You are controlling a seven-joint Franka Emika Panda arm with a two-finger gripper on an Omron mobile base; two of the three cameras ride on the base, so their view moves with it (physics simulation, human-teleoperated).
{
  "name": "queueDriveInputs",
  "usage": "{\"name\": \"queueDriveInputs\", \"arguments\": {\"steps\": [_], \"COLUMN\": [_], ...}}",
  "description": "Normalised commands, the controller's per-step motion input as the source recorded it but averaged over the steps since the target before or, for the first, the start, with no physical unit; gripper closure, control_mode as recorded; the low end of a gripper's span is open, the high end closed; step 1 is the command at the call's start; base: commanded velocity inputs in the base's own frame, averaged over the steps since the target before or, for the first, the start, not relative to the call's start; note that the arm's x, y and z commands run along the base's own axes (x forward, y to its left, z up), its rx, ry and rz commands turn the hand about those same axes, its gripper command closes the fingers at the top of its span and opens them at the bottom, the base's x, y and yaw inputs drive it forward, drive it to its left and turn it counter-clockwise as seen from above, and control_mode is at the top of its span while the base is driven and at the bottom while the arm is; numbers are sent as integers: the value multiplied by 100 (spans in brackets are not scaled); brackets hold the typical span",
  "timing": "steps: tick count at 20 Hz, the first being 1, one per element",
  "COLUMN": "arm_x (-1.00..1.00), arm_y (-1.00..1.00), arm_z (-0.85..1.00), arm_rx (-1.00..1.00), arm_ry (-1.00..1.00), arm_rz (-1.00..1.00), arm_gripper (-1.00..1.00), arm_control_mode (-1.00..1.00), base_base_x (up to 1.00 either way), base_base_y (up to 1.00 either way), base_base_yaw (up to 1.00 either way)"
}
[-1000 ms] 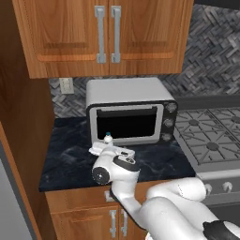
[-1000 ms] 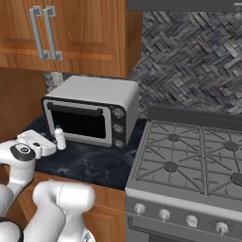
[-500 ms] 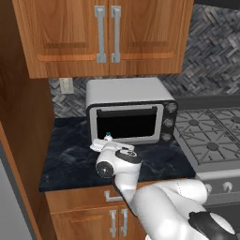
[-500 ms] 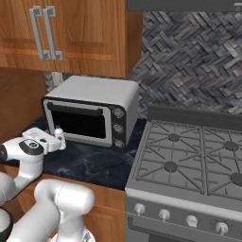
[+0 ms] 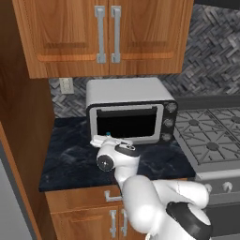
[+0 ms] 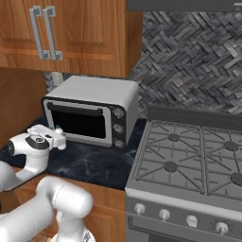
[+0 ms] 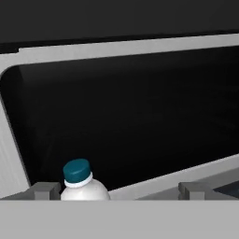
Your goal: Take the bottled waters from the counter and place them in the freezer to freeze. Close the freezer door after placing the bottles.
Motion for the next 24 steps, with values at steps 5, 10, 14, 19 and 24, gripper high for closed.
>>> {"name": "queueDriveInputs", "arguments": {"steps": [5,10,14,19,24], "arm_x": [17,0,0,2,16], "arm_y": [3,14,23,11,2], "arm_z": [-7,-12,-2,-3,-12], "arm_rx": [0,0,0,-1,-4], "arm_ry": [0,0,0,0,3], "arm_rz": [0,0,0,0,0], "arm_gripper": [-100,-100,-100,-100,-100], "arm_control_mode": [-100,-100,-100,-100,-100], "base_base_x": [0,0,0,0,0], "base_base_y": [0,0,0,0,0], "base_base_yaw": [0,0,0,0,0]}}
